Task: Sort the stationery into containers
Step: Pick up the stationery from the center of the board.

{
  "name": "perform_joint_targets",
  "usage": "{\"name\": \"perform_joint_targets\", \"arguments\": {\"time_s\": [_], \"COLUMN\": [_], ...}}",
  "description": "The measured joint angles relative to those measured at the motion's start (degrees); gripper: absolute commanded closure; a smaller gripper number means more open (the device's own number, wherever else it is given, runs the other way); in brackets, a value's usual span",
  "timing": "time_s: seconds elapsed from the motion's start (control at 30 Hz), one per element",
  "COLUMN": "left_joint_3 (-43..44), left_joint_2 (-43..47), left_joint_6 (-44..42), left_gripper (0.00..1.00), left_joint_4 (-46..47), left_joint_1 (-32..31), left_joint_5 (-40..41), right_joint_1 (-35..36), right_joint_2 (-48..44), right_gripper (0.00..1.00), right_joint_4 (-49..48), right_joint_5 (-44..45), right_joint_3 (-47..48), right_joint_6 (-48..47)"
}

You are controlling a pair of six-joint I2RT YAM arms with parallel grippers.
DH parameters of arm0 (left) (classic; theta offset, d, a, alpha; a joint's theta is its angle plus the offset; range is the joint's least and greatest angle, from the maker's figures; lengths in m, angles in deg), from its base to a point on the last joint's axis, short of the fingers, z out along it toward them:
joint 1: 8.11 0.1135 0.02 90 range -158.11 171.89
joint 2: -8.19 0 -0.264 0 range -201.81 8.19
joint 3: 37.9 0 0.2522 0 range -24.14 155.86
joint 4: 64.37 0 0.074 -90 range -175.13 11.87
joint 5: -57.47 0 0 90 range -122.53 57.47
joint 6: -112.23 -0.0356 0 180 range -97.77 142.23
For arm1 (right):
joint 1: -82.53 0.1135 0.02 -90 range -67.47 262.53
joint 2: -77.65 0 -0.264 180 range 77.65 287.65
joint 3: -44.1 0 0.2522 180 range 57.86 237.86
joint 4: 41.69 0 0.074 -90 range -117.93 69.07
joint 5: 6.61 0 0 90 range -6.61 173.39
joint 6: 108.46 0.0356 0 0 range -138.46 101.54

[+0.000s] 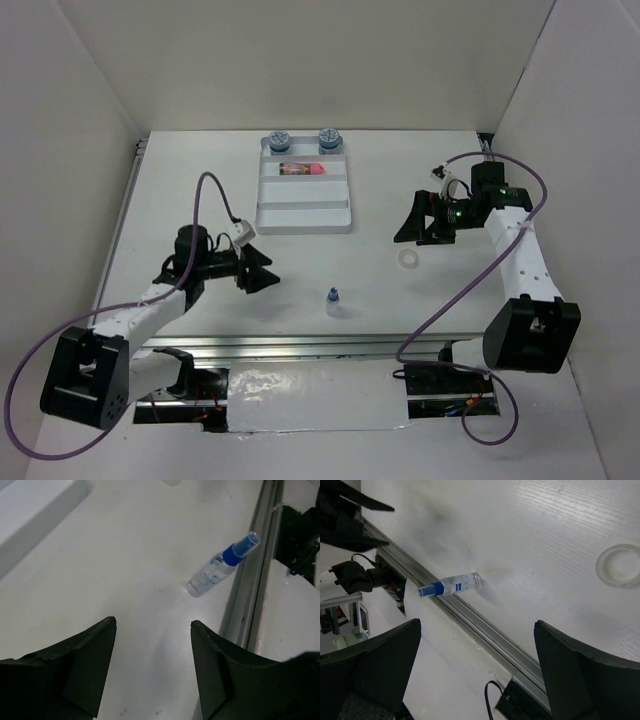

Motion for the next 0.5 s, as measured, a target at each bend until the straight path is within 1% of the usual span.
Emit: {"name": "perform_joint_targets", "arguments": {"time_s": [0.1, 0.23, 0.37, 0.5], "left_joint_3": [-6.14, -10.56, -12.68, -13.86], "left_joint_2": [2.6, 2.36, 0.94, -1.49], "left_joint_6": [4.94, 9.6, 10.14, 7.98], "left_gripper": [0.27, 0.26, 0.24, 0.23], "left_joint_4": [5.95, 13.42, 18.58, 21.68], "left_joint_1": [-5.11, -9.03, -13.2, -15.76], "left_joint_5": [2.67, 7.04, 9.2, 9.27], "right_joint_1": [0.42, 0.52, 0.52, 0.52], "right_joint_2": [-1.33, -2.19, -2.27, -2.27], "right_gripper": [0.0, 0.0, 0.0, 0.0], "right_joint_4": [0.02, 0.0, -0.15, -0.15], "right_joint_5": [0.33, 0.55, 0.79, 1.25], "right_joint_3": [0.0, -0.04, -0.66, -0.7], "right_joint_6": [0.59, 1.18, 1.64, 1.88]}}
